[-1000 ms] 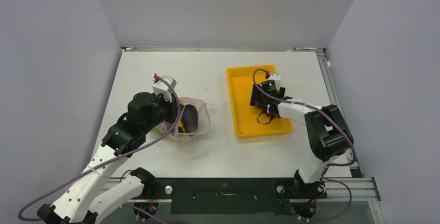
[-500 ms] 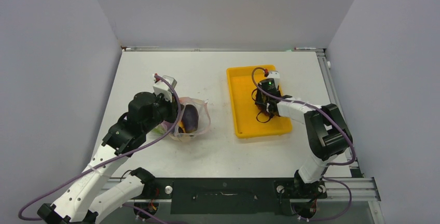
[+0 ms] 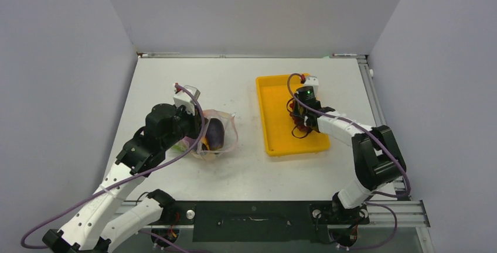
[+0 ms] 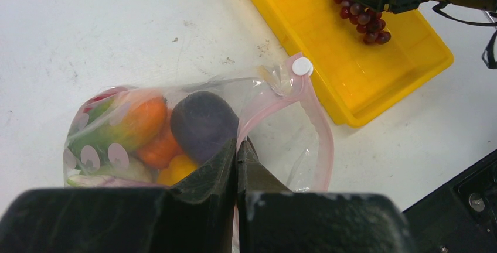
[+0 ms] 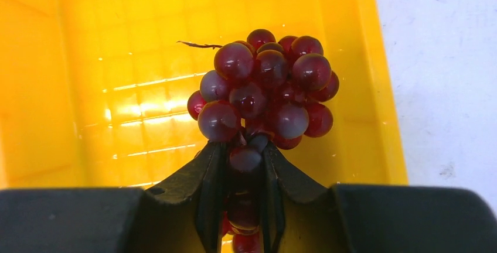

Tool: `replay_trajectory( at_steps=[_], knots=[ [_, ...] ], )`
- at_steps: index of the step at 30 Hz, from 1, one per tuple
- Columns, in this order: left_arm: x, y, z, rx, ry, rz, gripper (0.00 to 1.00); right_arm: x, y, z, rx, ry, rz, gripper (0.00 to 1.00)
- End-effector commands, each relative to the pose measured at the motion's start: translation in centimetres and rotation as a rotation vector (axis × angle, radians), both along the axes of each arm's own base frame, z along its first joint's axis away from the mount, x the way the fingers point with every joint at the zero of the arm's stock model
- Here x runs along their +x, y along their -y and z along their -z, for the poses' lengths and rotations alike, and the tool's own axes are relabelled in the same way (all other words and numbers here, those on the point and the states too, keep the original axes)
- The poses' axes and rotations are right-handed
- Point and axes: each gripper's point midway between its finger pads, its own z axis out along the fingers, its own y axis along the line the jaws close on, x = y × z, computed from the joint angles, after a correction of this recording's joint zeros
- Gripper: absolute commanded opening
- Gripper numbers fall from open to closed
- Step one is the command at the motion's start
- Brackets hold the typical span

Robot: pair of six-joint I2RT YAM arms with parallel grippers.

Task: Place the food in the zip-top bag and seal the zipper
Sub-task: Pick up the fake fruit from the bin, then place the fake fruit in the zipper food storage bag.

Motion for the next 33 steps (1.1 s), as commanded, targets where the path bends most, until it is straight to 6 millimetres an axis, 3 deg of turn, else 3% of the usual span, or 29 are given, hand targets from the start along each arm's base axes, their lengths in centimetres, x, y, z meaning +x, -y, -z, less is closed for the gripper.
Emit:
replay_trajectory(
  at_steps=[1, 8, 16, 25, 33],
  knots=[
    [0.3, 0.2, -1.8, -0.022, 0.05, 0.005, 0.0, 0.5, -0.7, -5.8, 0.05, 0.148, -0.017, 0.05],
    [0.3, 0.2, -1.9, -0.025, 0.055, 0.005, 0.0, -1.0, -2.0, -11.0, 0.096, 0.24, -0.071, 0.05],
    [0.2, 0.2, -2.0, -0.029, 0.057, 0.006, 0.0, -3.7, -4.9, -17.2, 0.166, 0.363, -0.219, 0.05],
    [0.2, 0.3, -2.1, -0.029, 0.057, 0.008, 0.0, -8.4, -9.4, -23.7, 0.36, 0.459, -0.465, 0.05],
    [0.2, 0.1, -2.0, -0.026, 0.056, 0.002, 0.0, -12.7, -13.0, -27.5, 0.48, 0.502, -0.719, 0.05]
  ],
)
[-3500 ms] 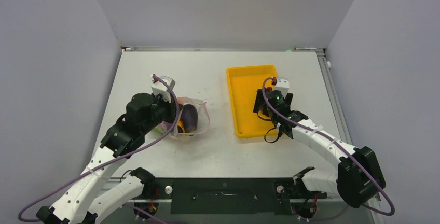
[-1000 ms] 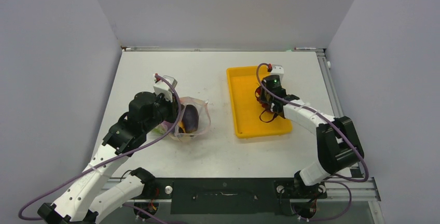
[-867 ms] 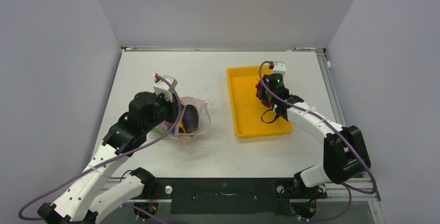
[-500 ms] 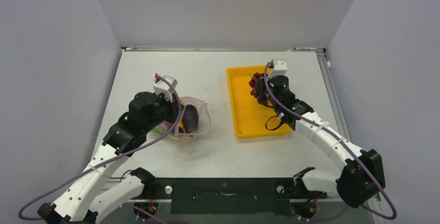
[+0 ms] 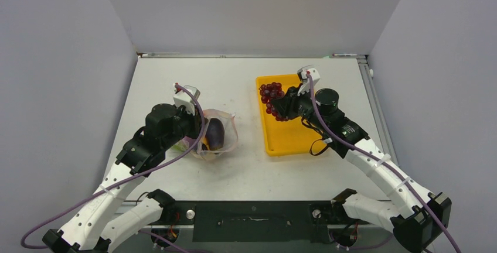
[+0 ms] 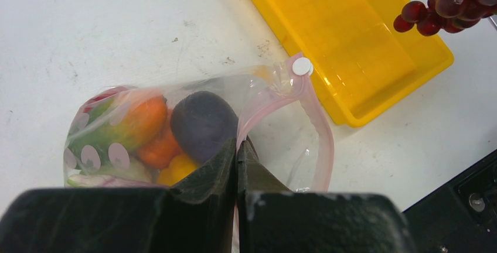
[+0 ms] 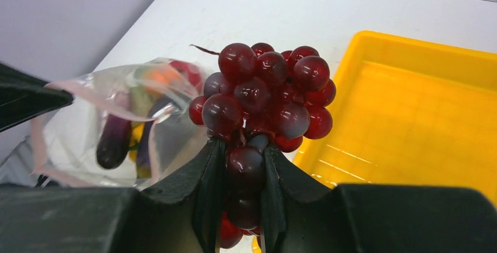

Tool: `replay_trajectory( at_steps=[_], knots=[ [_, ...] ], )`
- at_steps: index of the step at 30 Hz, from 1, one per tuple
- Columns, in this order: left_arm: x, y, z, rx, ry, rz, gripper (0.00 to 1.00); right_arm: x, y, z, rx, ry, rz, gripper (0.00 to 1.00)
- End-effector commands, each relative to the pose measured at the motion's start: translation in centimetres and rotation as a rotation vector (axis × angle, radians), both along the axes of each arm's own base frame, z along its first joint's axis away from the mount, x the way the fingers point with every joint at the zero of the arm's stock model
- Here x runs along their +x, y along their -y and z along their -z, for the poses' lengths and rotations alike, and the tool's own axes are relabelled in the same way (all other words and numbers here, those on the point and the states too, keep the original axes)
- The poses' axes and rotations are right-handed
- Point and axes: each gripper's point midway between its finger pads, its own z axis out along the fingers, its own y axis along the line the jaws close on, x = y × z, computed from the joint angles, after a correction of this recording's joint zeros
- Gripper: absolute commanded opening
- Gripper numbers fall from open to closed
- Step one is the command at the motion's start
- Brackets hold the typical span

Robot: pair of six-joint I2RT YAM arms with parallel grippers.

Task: Place the food in the zip-top bag and seal the zipper
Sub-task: Place the fake fruit in the zipper food storage bag.

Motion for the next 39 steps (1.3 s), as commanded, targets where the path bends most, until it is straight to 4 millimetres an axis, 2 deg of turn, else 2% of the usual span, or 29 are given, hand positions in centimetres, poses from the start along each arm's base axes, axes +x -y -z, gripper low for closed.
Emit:
replay_trajectory(
  at_steps=[1, 9, 19, 26, 29, 39],
  knots=[
    [0.3, 0.1, -2.0, -0.026, 0.056, 0.001, 0.0, -2.7, -2.5, -6.4, 0.117, 0.136, -0.187, 0.05],
    [0.3, 0.2, -2.0, -0.025, 0.055, 0.002, 0.0, -6.0, -4.3, -7.5, 0.126, 0.138, -0.387, 0.05],
    [0.3, 0.2, -2.0, -0.026, 0.055, 0.002, 0.0, -10.1, -6.3, -6.7, 0.103, 0.044, -0.612, 0.05],
    [0.3, 0.1, -1.9, -0.024, 0.053, 0.002, 0.0, -12.5, -8.2, -5.7, 0.082, -0.016, -0.705, 0.05],
    [0.3, 0.1, -2.0, -0.024, 0.053, 0.002, 0.0, -12.9, -9.2, -5.2, 0.079, -0.054, -0.714, 0.05],
    [0.2, 0.2, -2.2, -0.029, 0.058, 0.006, 0.0, -12.4, -13.3, -3.8, 0.034, -0.189, -0.673, 0.05]
  ],
)
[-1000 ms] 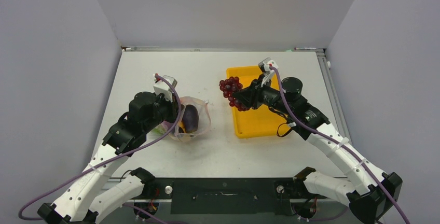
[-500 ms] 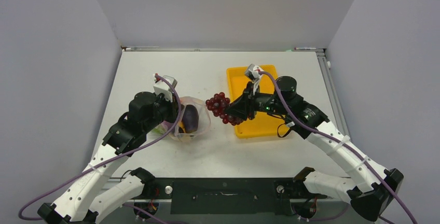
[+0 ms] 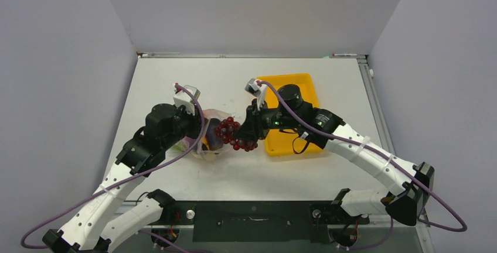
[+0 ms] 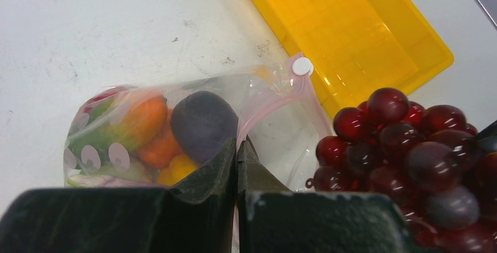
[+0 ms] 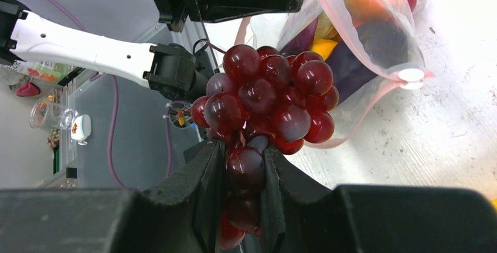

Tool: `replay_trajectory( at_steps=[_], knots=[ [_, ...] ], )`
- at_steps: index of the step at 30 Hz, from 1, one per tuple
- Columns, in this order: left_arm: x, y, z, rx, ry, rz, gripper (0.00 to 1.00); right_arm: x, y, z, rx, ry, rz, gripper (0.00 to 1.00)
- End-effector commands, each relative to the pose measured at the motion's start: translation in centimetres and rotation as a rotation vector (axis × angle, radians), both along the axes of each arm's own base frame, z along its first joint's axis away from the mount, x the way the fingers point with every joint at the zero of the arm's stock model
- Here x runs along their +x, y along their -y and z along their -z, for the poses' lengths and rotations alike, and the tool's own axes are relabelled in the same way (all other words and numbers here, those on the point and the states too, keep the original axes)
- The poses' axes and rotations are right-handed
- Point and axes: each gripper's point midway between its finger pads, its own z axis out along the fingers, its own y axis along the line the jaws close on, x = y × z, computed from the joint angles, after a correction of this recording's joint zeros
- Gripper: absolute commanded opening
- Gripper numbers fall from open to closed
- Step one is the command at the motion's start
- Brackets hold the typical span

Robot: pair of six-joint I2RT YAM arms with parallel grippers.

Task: Place the food in the zip-top bag and seal the zipper
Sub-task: Place the fake fruit in the zipper food storage bag.

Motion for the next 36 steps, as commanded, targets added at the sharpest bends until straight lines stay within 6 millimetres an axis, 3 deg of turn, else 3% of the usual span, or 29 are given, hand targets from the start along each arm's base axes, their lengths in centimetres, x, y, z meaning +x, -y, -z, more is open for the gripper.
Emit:
replay_trajectory(
  at_steps=[1, 13, 36],
  knots=[
    [0.2, 0.2, -2.2, -0.03, 0.059, 0.006, 0.0, 0.6, -2.1, -2.0, 0.014, 0.018, 0.029, 0.05],
    [0.0, 0.3, -2.3, -0.036, 0.061, 0.017, 0.0, 3.7, -5.3, -0.8, -0.062, -0.039, 0.168, 0.05],
    [-0.1, 0.7, -2.4, -0.04, 0.061, 0.038, 0.0, 9.0, -8.7, 1.6, 0.068, -0.159, 0.445, 0.05]
  ],
)
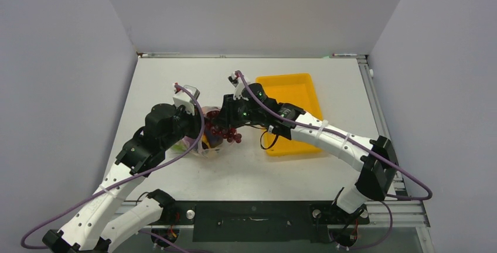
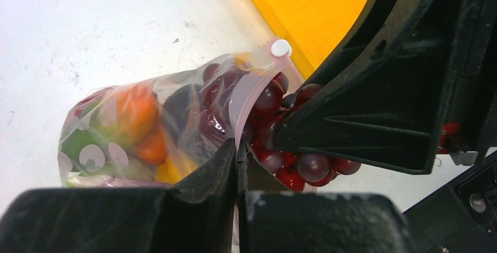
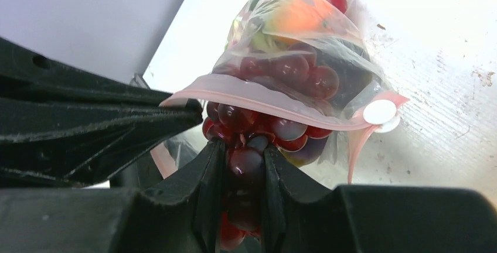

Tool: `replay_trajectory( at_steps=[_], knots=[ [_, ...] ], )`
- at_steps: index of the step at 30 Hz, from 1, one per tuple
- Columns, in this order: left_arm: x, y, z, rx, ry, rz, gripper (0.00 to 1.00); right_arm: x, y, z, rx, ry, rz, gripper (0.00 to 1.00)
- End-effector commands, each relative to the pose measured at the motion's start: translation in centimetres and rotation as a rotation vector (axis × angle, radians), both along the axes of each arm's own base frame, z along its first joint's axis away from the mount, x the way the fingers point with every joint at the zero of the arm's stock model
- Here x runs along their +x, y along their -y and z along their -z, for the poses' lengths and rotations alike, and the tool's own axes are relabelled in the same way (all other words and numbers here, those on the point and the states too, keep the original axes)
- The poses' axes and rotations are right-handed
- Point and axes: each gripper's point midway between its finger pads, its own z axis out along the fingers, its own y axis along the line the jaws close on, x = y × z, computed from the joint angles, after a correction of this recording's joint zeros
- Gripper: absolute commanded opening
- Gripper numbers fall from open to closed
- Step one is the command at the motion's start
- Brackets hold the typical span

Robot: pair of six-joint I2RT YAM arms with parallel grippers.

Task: Place the food in the zip-top bag and seal the zipper
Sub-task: Place the fake fruit in the zipper food storage bag.

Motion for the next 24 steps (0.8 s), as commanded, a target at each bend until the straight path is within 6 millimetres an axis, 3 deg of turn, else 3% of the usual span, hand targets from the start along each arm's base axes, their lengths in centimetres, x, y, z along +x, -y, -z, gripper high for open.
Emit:
replay_trajectory(
  at_steps=[1, 20, 24],
  knots=[
    [-0.2, 0.8, -2.2, -0.041, 0.055, 0.047, 0.0, 2.2, -1.6, -2.9, 0.148, 0.046, 0.107, 0.05],
    [-0.4, 1.3, -2.2, -0.05, 0.048, 0.076, 0.0, 4.6, -5.2, 0.2, 0.273, 0.001, 0.373, 0.08],
    [-0.4, 1.3, -2.2, -0.051, 0.049, 0.076, 0.0, 5.2, -5.7, 1.1, 0.281, -0.001, 0.412, 0.19]
  ],
)
